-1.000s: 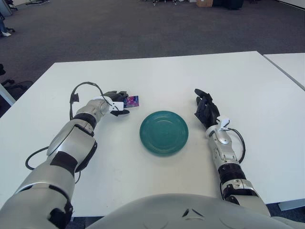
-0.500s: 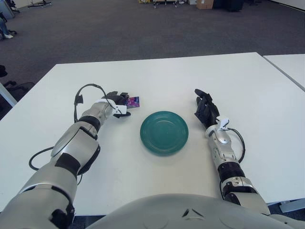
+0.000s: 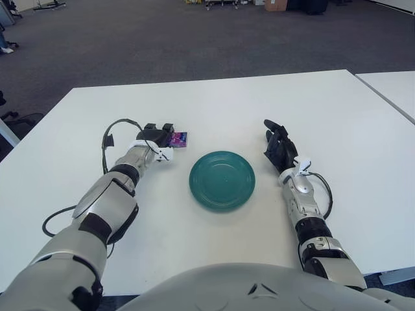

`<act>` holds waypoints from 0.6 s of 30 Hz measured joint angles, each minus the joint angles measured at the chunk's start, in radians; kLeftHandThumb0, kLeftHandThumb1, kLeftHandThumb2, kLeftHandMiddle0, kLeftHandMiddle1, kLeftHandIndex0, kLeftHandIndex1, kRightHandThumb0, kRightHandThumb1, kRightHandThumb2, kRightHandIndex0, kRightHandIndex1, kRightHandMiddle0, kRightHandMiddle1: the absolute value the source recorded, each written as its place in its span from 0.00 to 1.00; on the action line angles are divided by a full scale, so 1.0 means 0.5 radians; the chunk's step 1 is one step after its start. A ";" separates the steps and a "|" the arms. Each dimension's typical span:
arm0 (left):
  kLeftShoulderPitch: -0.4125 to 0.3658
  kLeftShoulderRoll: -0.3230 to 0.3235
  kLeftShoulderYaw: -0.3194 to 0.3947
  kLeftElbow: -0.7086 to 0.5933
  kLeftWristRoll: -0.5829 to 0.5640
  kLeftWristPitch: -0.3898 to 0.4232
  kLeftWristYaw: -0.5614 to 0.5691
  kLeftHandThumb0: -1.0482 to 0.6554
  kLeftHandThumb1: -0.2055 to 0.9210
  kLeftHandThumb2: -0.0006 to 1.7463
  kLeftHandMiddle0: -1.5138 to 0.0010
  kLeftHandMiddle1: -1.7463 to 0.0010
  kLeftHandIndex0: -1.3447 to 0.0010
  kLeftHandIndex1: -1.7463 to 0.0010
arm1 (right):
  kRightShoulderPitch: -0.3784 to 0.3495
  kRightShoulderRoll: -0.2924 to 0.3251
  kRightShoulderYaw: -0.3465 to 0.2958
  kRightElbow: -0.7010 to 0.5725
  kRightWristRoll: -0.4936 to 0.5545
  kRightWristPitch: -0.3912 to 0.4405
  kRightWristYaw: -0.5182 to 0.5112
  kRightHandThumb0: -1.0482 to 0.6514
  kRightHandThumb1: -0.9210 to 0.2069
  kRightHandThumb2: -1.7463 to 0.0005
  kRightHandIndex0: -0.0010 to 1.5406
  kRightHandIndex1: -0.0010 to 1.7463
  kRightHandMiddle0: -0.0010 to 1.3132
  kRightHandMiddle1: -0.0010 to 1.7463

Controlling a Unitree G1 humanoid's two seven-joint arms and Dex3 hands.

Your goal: Put the gum into the plate.

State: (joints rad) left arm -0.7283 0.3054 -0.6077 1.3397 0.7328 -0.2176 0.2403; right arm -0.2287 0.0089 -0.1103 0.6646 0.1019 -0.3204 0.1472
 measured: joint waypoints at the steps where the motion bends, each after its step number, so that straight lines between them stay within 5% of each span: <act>1: 0.003 -0.004 0.011 0.000 -0.012 -0.001 0.008 0.61 0.29 0.85 0.48 0.10 0.57 0.00 | -0.005 0.000 -0.001 0.008 0.000 0.000 0.000 0.10 0.00 0.46 0.02 0.00 0.00 0.02; 18: 0.017 -0.005 0.120 -0.013 -0.085 -0.096 0.071 0.62 0.21 0.92 0.44 0.07 0.54 0.00 | -0.049 -0.004 -0.026 0.071 0.000 -0.016 0.001 0.10 0.00 0.45 0.03 0.00 0.00 0.02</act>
State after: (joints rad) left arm -0.7198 0.3029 -0.5475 1.3331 0.6904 -0.2658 0.2760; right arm -0.2532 0.0070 -0.1235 0.7003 0.1017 -0.3282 0.1475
